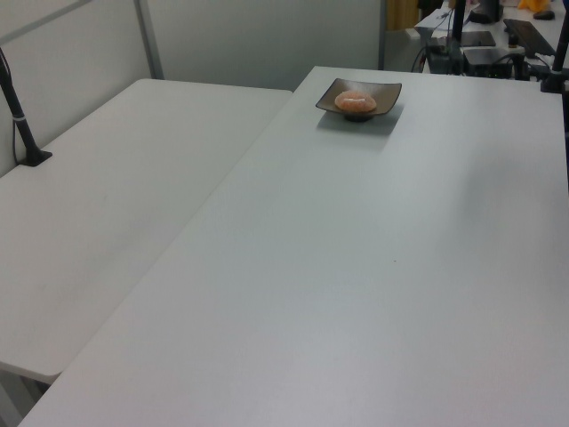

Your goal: Bread is placed on a ceramic plate

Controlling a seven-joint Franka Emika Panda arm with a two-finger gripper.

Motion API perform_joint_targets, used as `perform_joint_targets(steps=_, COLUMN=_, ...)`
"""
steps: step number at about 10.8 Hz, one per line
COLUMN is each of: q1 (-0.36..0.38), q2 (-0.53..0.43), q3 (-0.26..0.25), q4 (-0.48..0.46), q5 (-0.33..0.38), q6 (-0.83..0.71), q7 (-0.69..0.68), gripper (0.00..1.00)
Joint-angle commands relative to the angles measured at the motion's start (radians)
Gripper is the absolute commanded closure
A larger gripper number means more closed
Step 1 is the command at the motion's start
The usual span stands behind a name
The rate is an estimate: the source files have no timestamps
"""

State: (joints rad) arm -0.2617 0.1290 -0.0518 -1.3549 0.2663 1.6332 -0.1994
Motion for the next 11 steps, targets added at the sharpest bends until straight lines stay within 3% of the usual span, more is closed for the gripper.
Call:
perform_joint_targets(steps=1, q1=0.134, q2=-0.103, q3=-0.003, q4=-0.134, q5=-0.111, q6=-0.015, q7=0.162, gripper=0.00)
perform_joint_targets(steps=5, q1=0.202, q2=-0.183, q3=0.111, q4=-0.254, q5=-0.240, q6=-0.033, q7=0.334, gripper=0.00)
perform_joint_targets(steps=8, q1=0.249, q2=-0.193, q3=0.128, q4=-0.311, q5=-0.242, q6=-0.015, q7=0.307, gripper=0.00)
perform_joint_targets(steps=11, q1=0.249, q2=-0.190, q3=0.129, q4=-0.348, q5=-0.231, q6=0.118, q7=0.132, gripper=0.00)
